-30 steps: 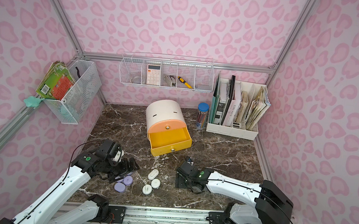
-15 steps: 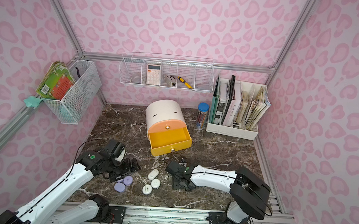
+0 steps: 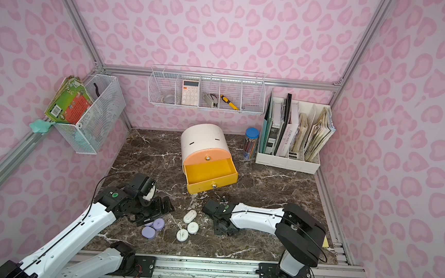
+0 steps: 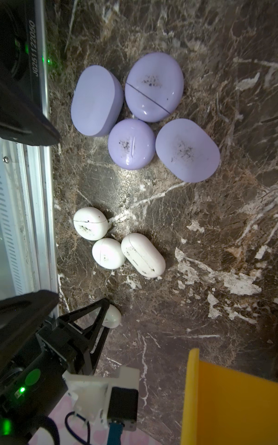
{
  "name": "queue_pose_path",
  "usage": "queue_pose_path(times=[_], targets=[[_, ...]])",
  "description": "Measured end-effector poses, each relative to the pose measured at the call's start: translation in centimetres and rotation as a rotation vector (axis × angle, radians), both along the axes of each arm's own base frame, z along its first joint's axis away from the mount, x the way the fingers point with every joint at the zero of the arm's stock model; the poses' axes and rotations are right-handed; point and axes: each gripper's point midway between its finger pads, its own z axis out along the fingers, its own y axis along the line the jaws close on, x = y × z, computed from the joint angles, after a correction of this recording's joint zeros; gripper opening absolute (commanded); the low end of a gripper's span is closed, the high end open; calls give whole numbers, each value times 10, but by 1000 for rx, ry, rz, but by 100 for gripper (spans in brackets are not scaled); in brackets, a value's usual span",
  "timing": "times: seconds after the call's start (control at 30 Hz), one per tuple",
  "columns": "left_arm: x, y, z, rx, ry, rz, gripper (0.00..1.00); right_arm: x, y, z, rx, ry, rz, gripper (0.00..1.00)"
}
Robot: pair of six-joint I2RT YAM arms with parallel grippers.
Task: Put the bluetooth earphones in the drawer according to color
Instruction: Pick up the Bluetooth earphone from the center of the board.
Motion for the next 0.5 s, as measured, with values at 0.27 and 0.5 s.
queue_pose_path(times=[0.27, 0.5], targets=[[1, -1, 0, -4, -1, -7, 99, 23, 13, 45, 76, -101, -18, 41], [3, -6, 1, -22, -12, -19, 99, 63, 17, 113, 205, -218, -49, 41]])
